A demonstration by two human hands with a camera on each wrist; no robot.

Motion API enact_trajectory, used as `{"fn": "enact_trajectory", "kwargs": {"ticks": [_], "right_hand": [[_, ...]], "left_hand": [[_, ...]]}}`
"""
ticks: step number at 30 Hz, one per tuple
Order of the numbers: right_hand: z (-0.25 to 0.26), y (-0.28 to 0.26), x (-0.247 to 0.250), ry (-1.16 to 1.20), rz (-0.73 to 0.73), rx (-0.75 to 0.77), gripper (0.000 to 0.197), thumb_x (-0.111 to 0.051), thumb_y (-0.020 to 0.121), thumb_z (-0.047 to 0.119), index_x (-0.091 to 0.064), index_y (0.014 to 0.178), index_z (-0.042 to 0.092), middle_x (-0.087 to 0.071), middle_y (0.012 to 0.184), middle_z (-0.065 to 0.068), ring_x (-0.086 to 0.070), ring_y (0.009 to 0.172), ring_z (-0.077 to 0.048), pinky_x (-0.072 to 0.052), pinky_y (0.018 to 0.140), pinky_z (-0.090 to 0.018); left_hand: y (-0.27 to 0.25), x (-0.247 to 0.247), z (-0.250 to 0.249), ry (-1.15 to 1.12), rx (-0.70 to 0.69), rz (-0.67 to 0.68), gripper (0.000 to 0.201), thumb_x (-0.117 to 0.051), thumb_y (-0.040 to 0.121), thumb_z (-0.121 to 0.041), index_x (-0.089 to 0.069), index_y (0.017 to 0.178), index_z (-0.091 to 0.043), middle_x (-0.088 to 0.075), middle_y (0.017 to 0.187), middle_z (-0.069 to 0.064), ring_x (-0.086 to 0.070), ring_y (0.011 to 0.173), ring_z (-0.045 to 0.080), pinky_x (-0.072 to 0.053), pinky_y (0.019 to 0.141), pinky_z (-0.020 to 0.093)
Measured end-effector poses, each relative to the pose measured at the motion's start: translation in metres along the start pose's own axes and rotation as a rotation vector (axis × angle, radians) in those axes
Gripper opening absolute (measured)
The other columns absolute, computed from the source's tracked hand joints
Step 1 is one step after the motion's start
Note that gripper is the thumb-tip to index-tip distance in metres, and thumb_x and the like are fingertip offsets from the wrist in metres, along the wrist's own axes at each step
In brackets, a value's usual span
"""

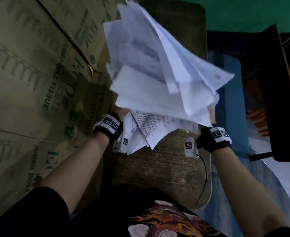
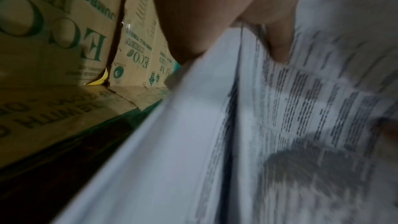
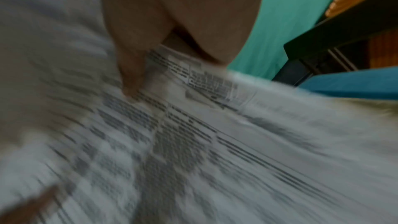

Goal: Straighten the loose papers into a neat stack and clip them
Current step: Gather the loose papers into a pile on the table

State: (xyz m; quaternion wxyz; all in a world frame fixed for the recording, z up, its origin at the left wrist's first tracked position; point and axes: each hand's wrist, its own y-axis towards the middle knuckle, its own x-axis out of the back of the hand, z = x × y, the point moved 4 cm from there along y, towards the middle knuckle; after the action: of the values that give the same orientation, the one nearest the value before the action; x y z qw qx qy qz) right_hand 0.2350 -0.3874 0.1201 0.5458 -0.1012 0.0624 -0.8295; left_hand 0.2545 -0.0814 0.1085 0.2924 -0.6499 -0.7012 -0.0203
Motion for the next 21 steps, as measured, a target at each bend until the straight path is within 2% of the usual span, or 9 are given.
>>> {"fn": "enact_trajectory", "kwargs": {"ticks": [3, 6, 9, 11, 14, 16, 18, 19, 21], "right_hand": [[0.031, -0.009, -0.005, 0.008, 0.104, 0.114, 0.031, -0.078, 0.076, 0.000, -0.066, 0.104, -0.006, -0.070, 0.091, -0.009, -0.066, 0.092, -0.022, -0.057, 0.077, -0.024], [0.038, -0.014, -0.007, 0.048, 0.247, 0.043, 0.042, -0.082, 0.068, -0.005, -0.067, 0.106, -0.001, -0.071, 0.106, -0.020, -0.071, 0.096, -0.030, -0.058, 0.083, -0.038], [0.001, -0.001, -0.006, 0.080, 0.330, -0.235, 0.056, -0.085, 0.061, 0.000, -0.064, 0.112, -0.006, -0.070, 0.109, -0.021, -0.068, 0.102, -0.033, -0.053, 0.092, -0.048], [-0.030, 0.004, -0.004, 0.070, 0.350, -0.430, 0.065, -0.088, 0.059, 0.005, -0.061, 0.116, -0.011, -0.067, 0.114, -0.024, -0.065, 0.108, -0.036, -0.050, 0.095, -0.050], [-0.073, 0.003, 0.000, -0.030, 0.283, -0.570, 0.045, -0.075, 0.077, -0.002, -0.060, 0.118, -0.012, -0.069, 0.110, -0.024, -0.068, 0.100, -0.034, -0.058, 0.080, -0.044], [-0.102, 0.001, 0.005, -0.092, 0.215, -0.612, 0.036, -0.071, 0.081, -0.003, -0.063, 0.115, -0.009, -0.069, 0.109, -0.024, -0.069, 0.098, -0.036, -0.056, 0.083, -0.051], [-0.133, 0.010, 0.017, -0.251, 0.172, -0.566, 0.037, -0.072, 0.082, 0.004, -0.063, 0.117, -0.006, -0.068, 0.110, -0.020, -0.068, 0.096, -0.033, -0.054, 0.087, -0.048], [-0.134, 0.009, 0.018, -0.360, 0.176, -0.541, 0.043, -0.073, 0.084, 0.012, -0.061, 0.121, -0.004, -0.067, 0.110, -0.015, -0.067, 0.094, -0.029, -0.054, 0.085, -0.041], [-0.134, 0.010, 0.023, -0.492, 0.185, -0.490, 0.054, -0.071, 0.087, 0.027, -0.054, 0.129, -0.003, -0.060, 0.113, -0.006, -0.059, 0.097, -0.023, -0.048, 0.082, -0.034]], "left_hand": [[0.002, 0.017, -0.018, -0.182, -0.079, -0.055, 0.081, -0.090, 0.054, -0.049, -0.058, 0.120, -0.015, -0.063, 0.123, -0.002, -0.058, 0.116, 0.011, -0.045, 0.101, 0.027], [-0.002, 0.010, -0.016, -0.350, -0.087, 0.195, 0.059, -0.090, 0.061, -0.021, -0.064, 0.114, -0.013, -0.067, 0.120, 0.000, -0.062, 0.114, 0.011, -0.048, 0.100, 0.033], [0.003, -0.006, 0.028, -0.452, 0.149, 0.379, 0.047, -0.082, 0.069, -0.005, -0.064, 0.112, -0.009, -0.070, 0.114, 0.001, -0.065, 0.108, 0.012, -0.052, 0.094, 0.033], [0.009, -0.018, 0.064, -0.432, 0.294, 0.339, 0.081, -0.094, 0.053, -0.021, -0.058, 0.124, -0.008, -0.062, 0.128, 0.005, -0.055, 0.123, 0.022, -0.047, 0.101, 0.041], [0.040, -0.054, 0.158, -0.328, 0.421, 0.227, 0.107, -0.099, 0.031, -0.042, -0.059, 0.123, -0.005, -0.058, 0.132, 0.005, -0.051, 0.125, 0.022, -0.044, 0.104, 0.043], [0.021, -0.058, 0.163, -0.302, 0.485, 0.173, 0.091, -0.098, 0.042, -0.036, -0.062, 0.119, -0.004, -0.063, 0.125, 0.011, -0.059, 0.115, 0.026, -0.049, 0.099, 0.042], [0.001, -0.059, 0.149, -0.244, 0.466, 0.117, 0.058, -0.089, 0.062, -0.016, -0.066, 0.112, -0.001, -0.067, 0.115, 0.014, -0.064, 0.107, 0.028, -0.052, 0.094, 0.039], [-0.004, -0.060, 0.142, -0.201, 0.443, 0.104, 0.055, -0.086, 0.065, -0.013, -0.064, 0.114, 0.000, -0.065, 0.117, 0.011, -0.063, 0.110, 0.027, -0.051, 0.095, 0.039], [-0.015, -0.066, 0.126, -0.104, 0.399, 0.131, 0.073, -0.086, 0.067, -0.016, -0.051, 0.128, 0.000, -0.050, 0.127, 0.001, -0.051, 0.121, 0.022, -0.044, 0.103, 0.037]]}}
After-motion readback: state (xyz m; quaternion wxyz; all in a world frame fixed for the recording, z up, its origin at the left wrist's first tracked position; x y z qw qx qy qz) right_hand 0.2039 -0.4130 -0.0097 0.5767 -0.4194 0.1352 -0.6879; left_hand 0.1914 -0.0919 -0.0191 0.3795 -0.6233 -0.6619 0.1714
